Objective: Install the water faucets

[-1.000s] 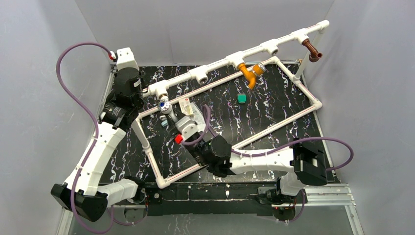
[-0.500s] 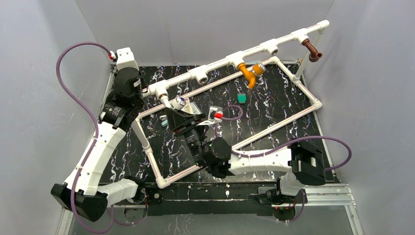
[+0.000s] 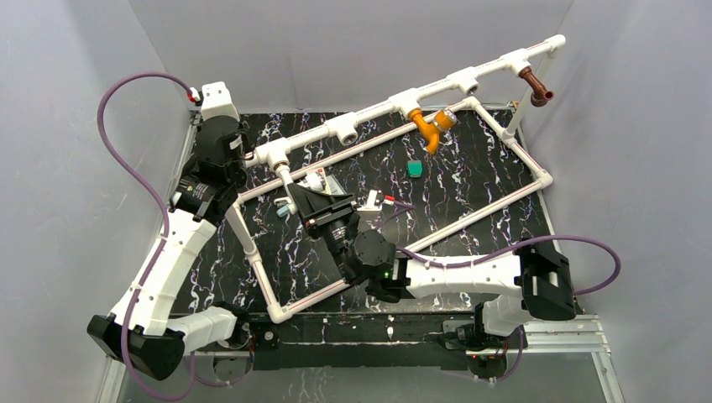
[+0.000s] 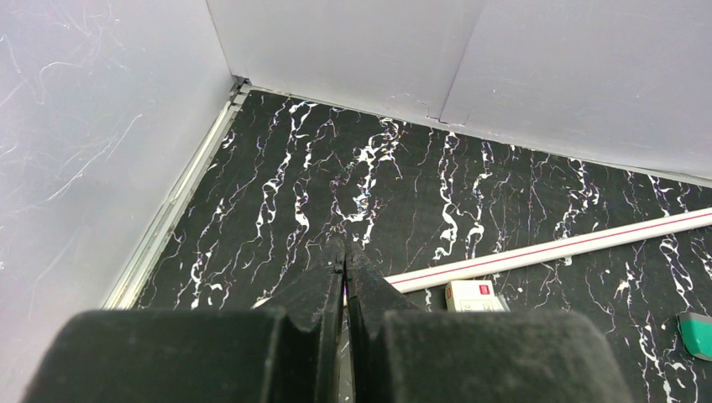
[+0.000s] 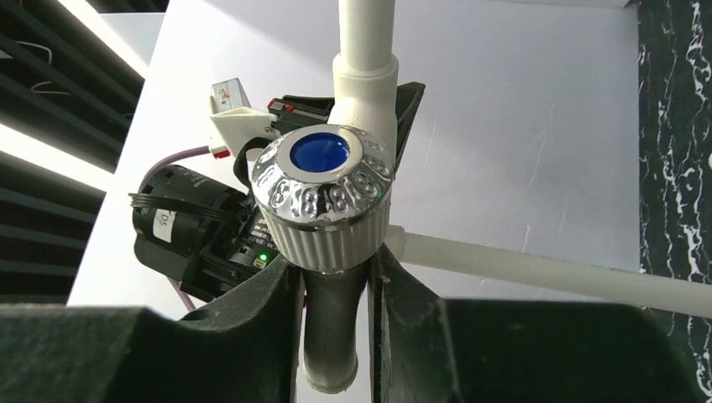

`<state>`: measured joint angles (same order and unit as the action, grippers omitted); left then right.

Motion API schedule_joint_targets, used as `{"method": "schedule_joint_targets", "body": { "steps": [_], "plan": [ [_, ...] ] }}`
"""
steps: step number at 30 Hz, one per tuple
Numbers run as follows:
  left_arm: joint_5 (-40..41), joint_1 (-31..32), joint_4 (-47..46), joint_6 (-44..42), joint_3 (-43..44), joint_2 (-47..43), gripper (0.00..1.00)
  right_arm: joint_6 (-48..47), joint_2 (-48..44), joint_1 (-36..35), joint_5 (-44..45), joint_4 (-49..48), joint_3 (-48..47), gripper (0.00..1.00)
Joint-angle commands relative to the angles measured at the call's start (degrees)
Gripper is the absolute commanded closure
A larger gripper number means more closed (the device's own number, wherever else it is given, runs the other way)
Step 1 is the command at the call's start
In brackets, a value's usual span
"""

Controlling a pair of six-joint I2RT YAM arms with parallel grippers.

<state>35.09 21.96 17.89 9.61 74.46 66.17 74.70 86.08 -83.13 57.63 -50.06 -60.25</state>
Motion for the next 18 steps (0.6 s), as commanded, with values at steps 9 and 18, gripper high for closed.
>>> {"method": "schedule_joint_targets", "body": {
  "steps": [9,18],
  "plan": [
    [-4.3,1.9,20.2,0.6,-6.6,5.7,1.00,13.1,-4.6,0.6,-0.1,3.8,0.3,0.90],
    [-4.1,1.9,19.9,0.6,-7.1,6.1,1.00,11.9,-5.6,0.7,0.2,4.1,1.5,0.56]
  ]
}}
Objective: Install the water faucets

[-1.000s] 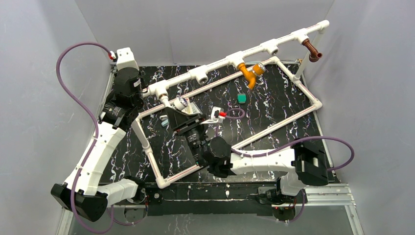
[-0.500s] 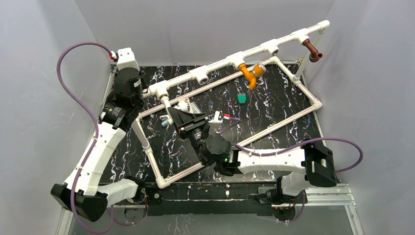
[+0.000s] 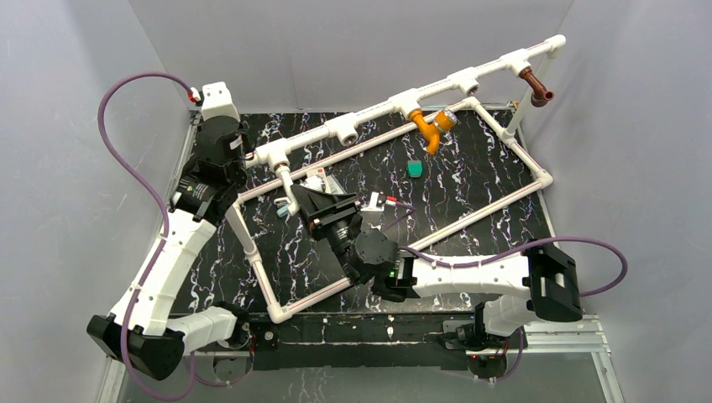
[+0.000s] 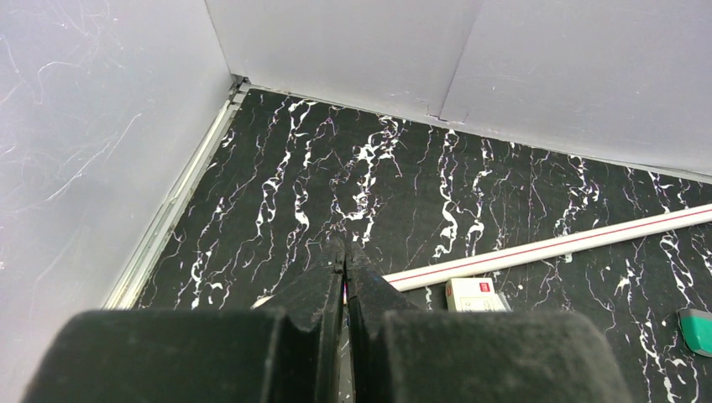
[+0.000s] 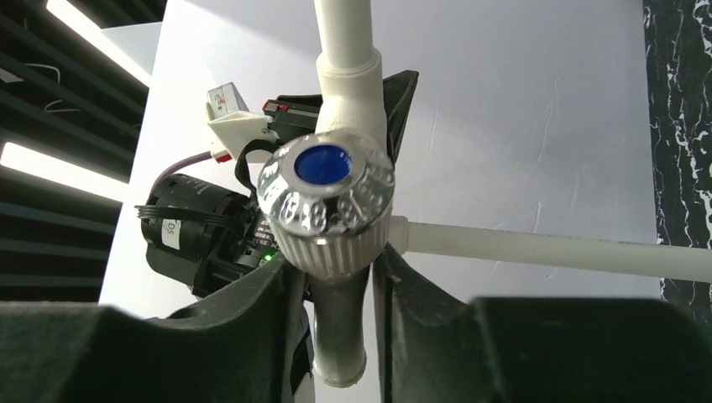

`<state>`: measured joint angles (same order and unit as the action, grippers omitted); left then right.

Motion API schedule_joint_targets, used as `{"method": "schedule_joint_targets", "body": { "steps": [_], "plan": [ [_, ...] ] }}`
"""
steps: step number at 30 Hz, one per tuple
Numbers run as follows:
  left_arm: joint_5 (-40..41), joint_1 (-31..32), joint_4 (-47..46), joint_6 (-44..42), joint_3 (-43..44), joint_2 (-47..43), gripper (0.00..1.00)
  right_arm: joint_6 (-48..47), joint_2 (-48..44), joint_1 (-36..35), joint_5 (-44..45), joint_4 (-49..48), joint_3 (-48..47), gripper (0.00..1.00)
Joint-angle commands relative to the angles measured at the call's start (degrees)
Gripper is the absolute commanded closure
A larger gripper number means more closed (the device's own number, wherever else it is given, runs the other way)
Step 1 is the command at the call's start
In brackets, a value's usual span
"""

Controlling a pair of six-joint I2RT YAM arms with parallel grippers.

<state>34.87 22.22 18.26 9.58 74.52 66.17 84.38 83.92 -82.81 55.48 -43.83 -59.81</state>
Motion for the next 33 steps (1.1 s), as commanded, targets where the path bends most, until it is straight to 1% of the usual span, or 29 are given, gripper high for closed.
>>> {"method": "schedule_joint_targets", "body": {
  "steps": [1,3,8,11,16,20,23,25,28,33],
  "plan": [
    [-3.8,1.6,19.6,0.7,-7.1,6.1,1.00,2.0,-3.6,0.4,2.3,-2.1,1.2,0.52],
    [-3.9,1.6,19.5,0.7,-7.2,6.2,1.00,1.8,-4.0,0.4,2.3,-2.1,1.7,0.45],
    [-3.8,1.6,19.5,0.7,-7.2,6.4,1.00,1.5,-4.5,0.4,1.2,-2.0,3.1,0.36],
    [-3.7,1.6,19.5,0.6,-7.1,6.4,1.00,-0.1,-5.1,0.4,-0.3,-2.0,4.0,0.33],
    [-3.7,1.6,19.5,0.6,-7.0,6.4,1.00,-6.3,-7.7,0.4,-3.0,-1.2,5.6,0.27],
    [-3.8,1.6,19.5,0.5,-6.7,6.2,1.00,-13.2,-9.8,0.4,-5.8,-0.4,6.6,0.25],
    [-3.6,1.6,19.6,0.5,-6.8,6.0,1.00,-20.0,-11.4,0.4,-9.1,-0.5,7.4,0.23],
    [-3.7,1.6,19.5,0.5,-7.0,6.1,1.00,-25.5,-12.6,0.4,-11.1,-0.1,8.3,0.19],
    [-3.6,1.6,19.2,0.5,-7.3,6.1,1.00,-32.1,-15.0,0.6,-13.2,0.4,10.4,0.19],
    [-3.5,1.6,19.1,0.4,-7.5,5.8,1.00,-48.4,-17.8,0.8,-18.2,1.0,11.8,0.19]
  ]
}}
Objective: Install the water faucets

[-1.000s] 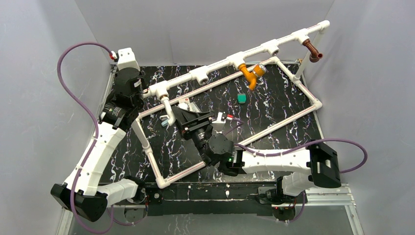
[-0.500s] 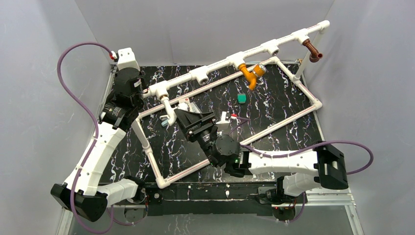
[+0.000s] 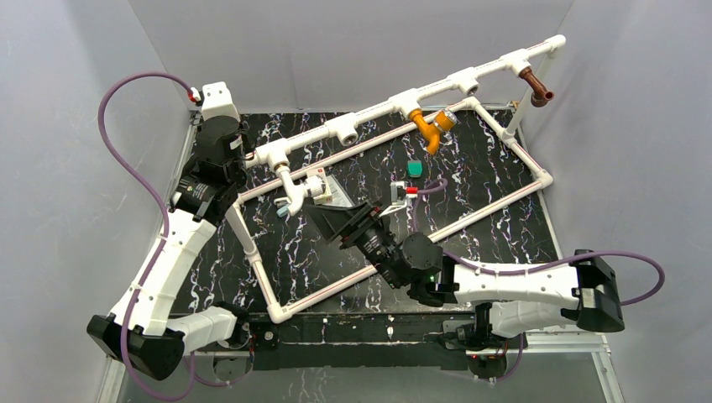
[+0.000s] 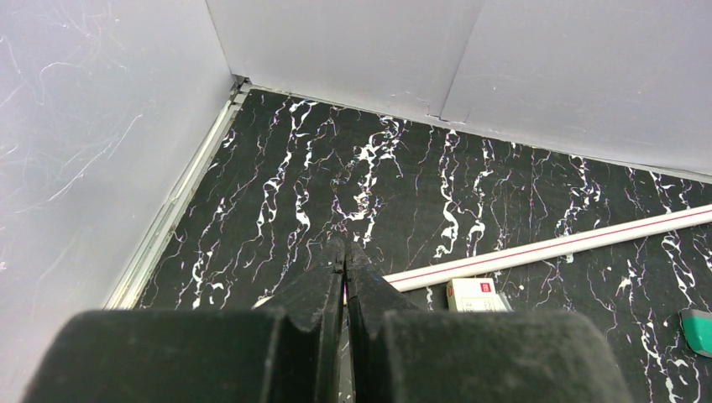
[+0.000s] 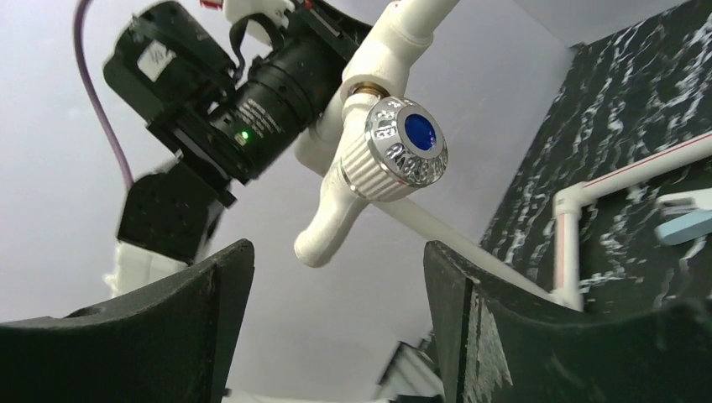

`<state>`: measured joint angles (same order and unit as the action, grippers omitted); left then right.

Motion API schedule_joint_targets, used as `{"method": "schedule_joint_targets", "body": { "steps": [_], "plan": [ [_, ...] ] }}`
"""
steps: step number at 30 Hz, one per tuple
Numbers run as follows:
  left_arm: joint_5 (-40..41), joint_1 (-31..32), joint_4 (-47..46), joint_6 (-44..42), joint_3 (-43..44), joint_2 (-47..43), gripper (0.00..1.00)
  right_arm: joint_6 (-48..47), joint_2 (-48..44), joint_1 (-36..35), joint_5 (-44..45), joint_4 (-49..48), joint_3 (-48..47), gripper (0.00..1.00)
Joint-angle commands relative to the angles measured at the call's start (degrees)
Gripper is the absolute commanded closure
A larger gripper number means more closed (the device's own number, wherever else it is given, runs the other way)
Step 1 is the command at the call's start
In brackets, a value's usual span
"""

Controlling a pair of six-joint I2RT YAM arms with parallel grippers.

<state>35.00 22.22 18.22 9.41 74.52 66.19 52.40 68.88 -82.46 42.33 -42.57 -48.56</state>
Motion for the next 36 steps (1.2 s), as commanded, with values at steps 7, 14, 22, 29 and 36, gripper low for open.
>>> {"method": "schedule_joint_targets", "body": {
  "steps": [7,14,22,29,36],
  "plan": [
    [-3.3,1.7,19.1,0.5,-7.6,5.7,1.00,-44.1,-5.0,0.4,-12.3,5.4,-0.4,0.15],
    [-3.1,1.7,18.9,0.5,-7.9,6.0,1.00,-71.4,-5.9,0.4,-21.3,16.2,-3.3,0.15],
    [-3.1,1.7,18.9,0.4,-7.6,6.6,1.00,-102.5,-6.4,0.4,-18.3,20.2,-2.1,0.15],
    [-3.2,1.8,18.8,0.3,-7.8,6.7,1.00,-124.4,-5.4,0.3,-10.2,13.5,-1.3,0.12],
    [-3.5,1.9,18.9,0.2,-7.6,6.9,1.00,-136.6,-3.9,0.2,-14.7,6.3,-2.2,0.08]
  ]
}}
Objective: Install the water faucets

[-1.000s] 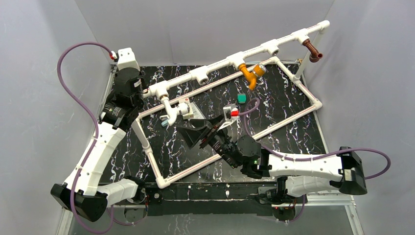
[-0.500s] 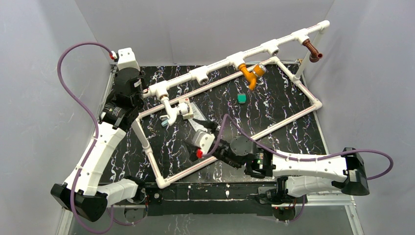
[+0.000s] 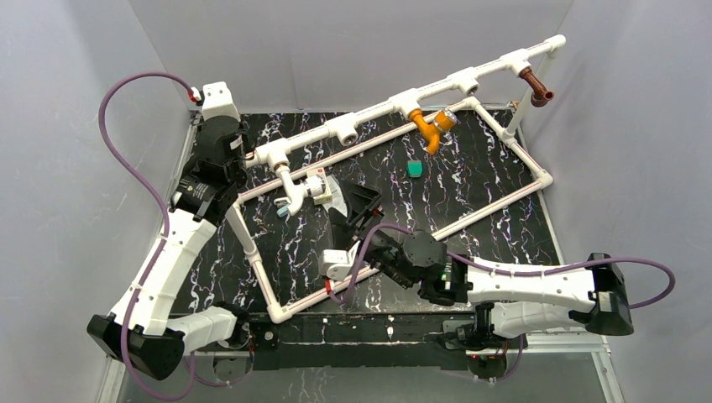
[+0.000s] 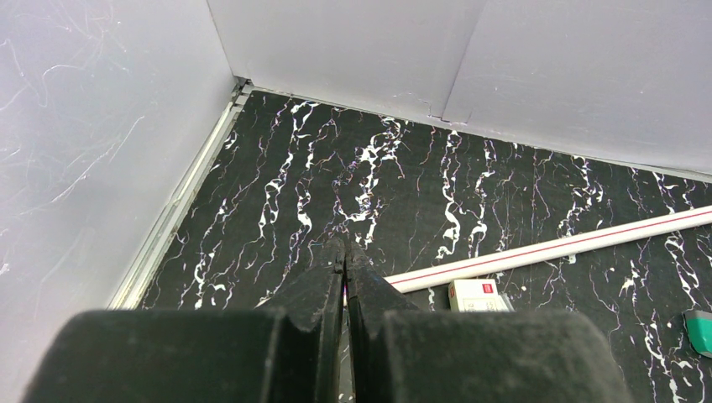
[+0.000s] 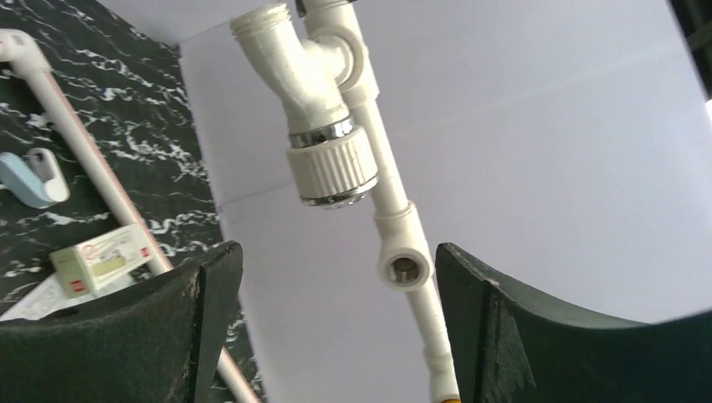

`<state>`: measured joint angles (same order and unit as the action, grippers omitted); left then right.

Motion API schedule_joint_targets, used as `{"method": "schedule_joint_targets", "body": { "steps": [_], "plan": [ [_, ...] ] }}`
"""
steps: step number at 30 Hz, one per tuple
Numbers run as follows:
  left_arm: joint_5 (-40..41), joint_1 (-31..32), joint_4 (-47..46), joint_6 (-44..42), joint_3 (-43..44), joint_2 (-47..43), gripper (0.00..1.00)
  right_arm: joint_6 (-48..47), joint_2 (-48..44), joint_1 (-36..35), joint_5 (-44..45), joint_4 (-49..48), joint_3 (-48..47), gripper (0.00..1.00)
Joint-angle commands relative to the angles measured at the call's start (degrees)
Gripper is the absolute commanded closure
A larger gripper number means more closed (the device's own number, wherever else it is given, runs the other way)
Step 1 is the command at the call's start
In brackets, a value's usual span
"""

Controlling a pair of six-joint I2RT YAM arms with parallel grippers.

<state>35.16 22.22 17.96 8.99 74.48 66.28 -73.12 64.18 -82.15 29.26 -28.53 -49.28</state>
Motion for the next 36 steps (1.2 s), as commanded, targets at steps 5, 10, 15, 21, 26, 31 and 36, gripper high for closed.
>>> {"method": "schedule_joint_targets", "body": {
  "steps": [5,10,15,21,26,31,36],
  "plan": [
    [-3.4,2.0,19.1,0.6,-7.6,6.5,1.00,-12.0,2.9,0.0,-6.0,-6.5,-4.1,0.05],
    [-3.3,2.0,19.0,0.6,-7.4,6.5,1.00,-15.0,6.3,0.4,-7.5,-7.9,-6.5,0.05],
    [-3.5,2.1,19.1,0.6,-7.4,6.5,1.00,-15.1,9.3,1.6,-8.8,-5.8,-10.1,0.06],
    [-3.7,2.1,18.9,0.7,-7.8,6.6,1.00,-14.1,12.5,2.1,-10.2,-6.0,-12.7,0.14],
    [-3.9,2.1,18.9,0.6,-7.7,6.6,1.00,-13.6,14.8,2.1,-9.4,-7.7,-12.6,0.30],
    [-4.2,2.1,18.9,0.6,-7.9,6.3,1.00,-12.0,15.8,2.1,-9.3,-9.9,-11.6,0.42],
    [-4.0,2.1,19.0,0.6,-7.9,6.2,1.00,-10.3,16.8,2.1,-8.2,-12.0,-11.2,0.68]
  ]
}}
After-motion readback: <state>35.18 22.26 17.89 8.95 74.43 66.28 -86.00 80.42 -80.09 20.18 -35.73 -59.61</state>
